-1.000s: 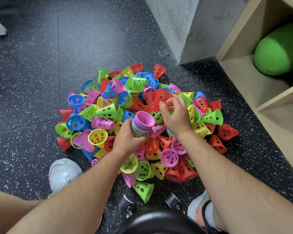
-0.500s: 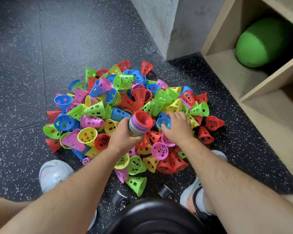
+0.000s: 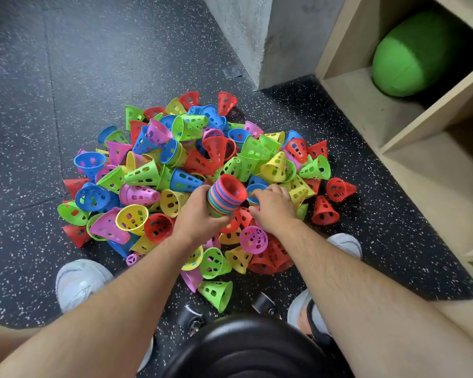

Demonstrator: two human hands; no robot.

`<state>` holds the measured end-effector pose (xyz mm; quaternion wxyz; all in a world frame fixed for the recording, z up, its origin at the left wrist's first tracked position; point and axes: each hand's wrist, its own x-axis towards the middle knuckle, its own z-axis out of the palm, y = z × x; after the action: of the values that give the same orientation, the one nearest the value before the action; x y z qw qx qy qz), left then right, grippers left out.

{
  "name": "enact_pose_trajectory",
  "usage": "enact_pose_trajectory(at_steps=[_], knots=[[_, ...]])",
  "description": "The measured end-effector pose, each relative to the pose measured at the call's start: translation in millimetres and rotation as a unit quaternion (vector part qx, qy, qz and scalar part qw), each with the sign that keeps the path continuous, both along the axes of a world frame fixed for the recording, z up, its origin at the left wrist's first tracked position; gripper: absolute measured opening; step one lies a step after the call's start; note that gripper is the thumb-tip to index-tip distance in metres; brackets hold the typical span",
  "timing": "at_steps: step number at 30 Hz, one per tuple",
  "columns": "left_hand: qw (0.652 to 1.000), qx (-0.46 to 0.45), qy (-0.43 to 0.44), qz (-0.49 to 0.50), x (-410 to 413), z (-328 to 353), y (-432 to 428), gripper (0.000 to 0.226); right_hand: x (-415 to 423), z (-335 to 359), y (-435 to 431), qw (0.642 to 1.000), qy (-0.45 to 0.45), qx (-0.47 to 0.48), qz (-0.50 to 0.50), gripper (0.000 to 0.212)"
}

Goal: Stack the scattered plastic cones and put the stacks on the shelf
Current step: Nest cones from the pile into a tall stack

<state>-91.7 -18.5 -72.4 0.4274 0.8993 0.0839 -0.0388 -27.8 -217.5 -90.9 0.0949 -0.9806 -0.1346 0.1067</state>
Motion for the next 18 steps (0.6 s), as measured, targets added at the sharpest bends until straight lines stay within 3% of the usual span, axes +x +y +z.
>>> enact_pose_trajectory(at_steps=[4, 8, 11, 15, 18], knots=[[1.0, 0.007, 0.006, 0.002, -1, -3, 2, 0.063, 4, 0, 14, 0.997, 0.033, -0.017, -0.064, 0.02], [1.0, 0.002, 0.008, 0.01, -1, -5, 6, 0.064, 11, 7, 15, 0.999, -0.036, -0.028, -0.021, 0.021], [1.0, -0.004, 0.012, 0.022, -2, -6, 9, 0.062, 14, 19, 11, 0.992, -0.097, 0.067, -0.043, 0.024], [0.999, -0.008, 0.022, 0.045, -1, -6, 14, 0.061, 16, 45, 18, 0.949, -0.187, 0.242, -0.075, 0.015], [0.998, -0.011, 0.019, 0.065, 0, -4, 16, 0.059, 16, 62, 29, 0.928, -0.243, 0.279, -0.035, 0.013]])
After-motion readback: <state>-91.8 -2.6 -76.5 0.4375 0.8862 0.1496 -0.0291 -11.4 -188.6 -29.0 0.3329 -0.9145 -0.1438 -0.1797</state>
